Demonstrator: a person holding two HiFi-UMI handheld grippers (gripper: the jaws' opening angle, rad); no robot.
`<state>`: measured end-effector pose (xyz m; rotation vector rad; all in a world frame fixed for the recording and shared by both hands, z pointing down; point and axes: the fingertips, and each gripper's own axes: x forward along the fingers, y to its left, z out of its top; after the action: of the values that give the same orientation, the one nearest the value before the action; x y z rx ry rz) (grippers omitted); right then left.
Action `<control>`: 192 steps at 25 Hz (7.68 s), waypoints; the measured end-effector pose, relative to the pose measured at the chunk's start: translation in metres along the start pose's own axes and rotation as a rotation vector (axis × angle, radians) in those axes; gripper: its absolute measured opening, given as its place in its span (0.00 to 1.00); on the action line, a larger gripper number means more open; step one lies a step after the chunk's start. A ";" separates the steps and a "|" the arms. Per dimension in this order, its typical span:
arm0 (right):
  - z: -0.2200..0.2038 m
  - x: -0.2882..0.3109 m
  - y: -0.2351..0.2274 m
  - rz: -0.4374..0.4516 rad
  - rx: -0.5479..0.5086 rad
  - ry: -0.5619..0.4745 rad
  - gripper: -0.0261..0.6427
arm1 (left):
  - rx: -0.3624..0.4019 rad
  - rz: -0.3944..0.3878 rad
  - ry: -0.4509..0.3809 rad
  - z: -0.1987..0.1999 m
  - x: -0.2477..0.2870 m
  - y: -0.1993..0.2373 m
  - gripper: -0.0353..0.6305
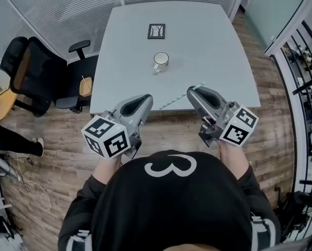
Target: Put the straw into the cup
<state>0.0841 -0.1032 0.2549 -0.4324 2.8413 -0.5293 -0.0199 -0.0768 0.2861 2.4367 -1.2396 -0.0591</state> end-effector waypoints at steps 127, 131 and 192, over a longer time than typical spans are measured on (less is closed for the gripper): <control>-0.115 0.156 -0.311 -0.455 0.104 0.133 0.08 | -0.212 -0.138 0.347 -0.041 0.186 0.287 0.08; -0.117 0.157 -0.308 -0.449 0.097 0.129 0.08 | -0.213 -0.137 0.348 -0.043 0.184 0.289 0.08; -0.050 0.107 -0.073 -0.259 -0.022 -0.005 0.07 | -0.027 -0.232 0.109 0.023 0.046 0.128 0.08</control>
<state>-0.0111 -0.1872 0.3111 -0.8114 2.8043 -0.5414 -0.0950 -0.1878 0.3196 2.5127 -0.9001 -0.0082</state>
